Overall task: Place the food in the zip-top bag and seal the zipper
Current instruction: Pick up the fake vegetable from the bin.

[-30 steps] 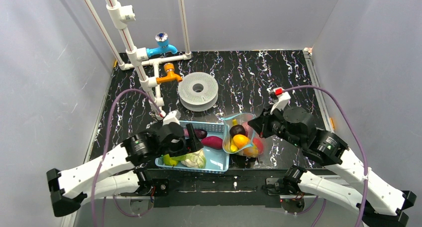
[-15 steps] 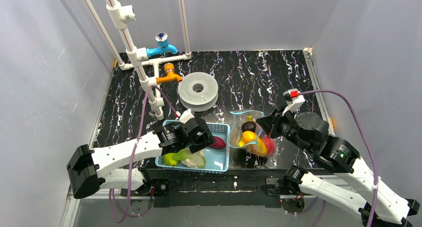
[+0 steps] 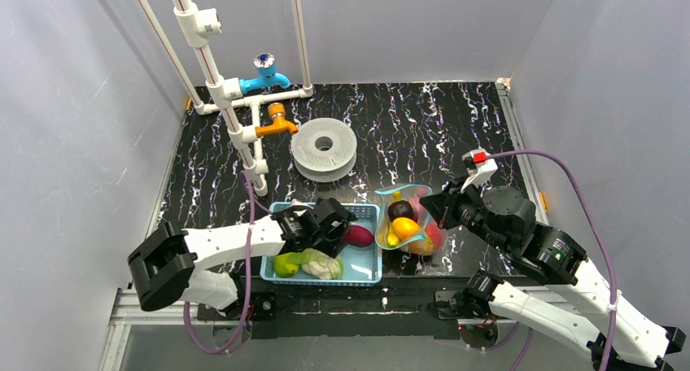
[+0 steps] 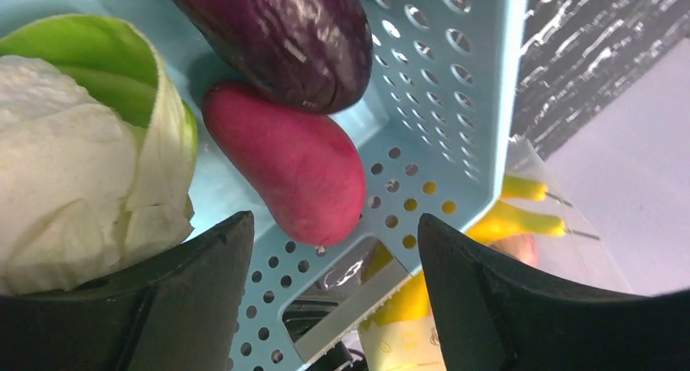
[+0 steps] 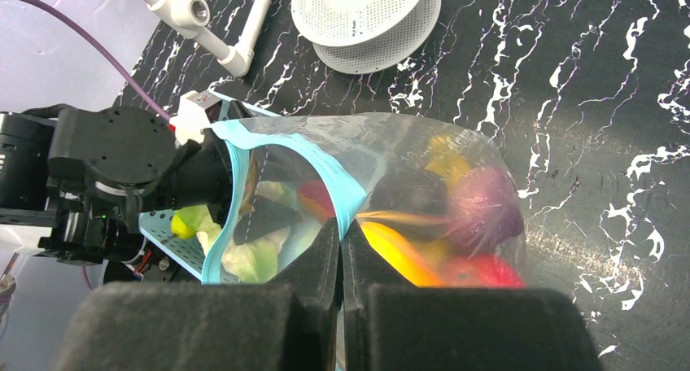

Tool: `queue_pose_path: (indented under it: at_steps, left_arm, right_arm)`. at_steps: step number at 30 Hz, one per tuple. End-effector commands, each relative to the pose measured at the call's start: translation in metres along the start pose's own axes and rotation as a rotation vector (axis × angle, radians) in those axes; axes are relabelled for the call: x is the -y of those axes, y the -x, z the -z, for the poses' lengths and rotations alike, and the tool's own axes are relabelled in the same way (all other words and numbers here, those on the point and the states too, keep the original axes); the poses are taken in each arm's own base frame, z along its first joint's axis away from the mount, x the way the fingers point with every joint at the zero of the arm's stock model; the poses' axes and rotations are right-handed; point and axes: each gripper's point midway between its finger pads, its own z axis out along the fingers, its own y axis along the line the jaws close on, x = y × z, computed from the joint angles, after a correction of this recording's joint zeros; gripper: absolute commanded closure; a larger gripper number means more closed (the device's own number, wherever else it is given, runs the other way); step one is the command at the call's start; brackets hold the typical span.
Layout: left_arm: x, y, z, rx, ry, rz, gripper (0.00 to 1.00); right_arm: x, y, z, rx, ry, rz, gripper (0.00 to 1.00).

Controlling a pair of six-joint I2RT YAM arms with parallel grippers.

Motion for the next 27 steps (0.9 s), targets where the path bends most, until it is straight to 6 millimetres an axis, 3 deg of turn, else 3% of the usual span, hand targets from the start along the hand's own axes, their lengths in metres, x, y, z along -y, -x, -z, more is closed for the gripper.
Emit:
queue_pose_path:
  at_steps: [1,8,18,22,27]
  left_arm:
    - [-0.045,0.009,-0.01,0.071,0.238,0.163,0.3]
    - [-0.06,0.009,-0.01,0.132,0.39,0.177,0.32]
    - [-0.088,0.013,-0.035,0.191,0.478,0.234,0.45]
    - [-0.094,0.013,-0.041,0.189,0.484,0.24,0.57]
    - [-0.089,0.014,-0.04,0.166,0.432,0.256,0.84]
  right_arm:
    - [-0.006,0.017,0.001,0.074,0.022,-0.02,0.99]
    - [-0.004,0.015,0.001,0.072,0.018,-0.019,0.99]
    - [-0.005,0.016,0.003,0.074,0.025,-0.022,0.99]
    - [-0.004,0.017,0.005,0.082,0.02,-0.022,0.99]
    - [-0.004,0.016,0.005,0.077,0.022,-0.021,0.99]
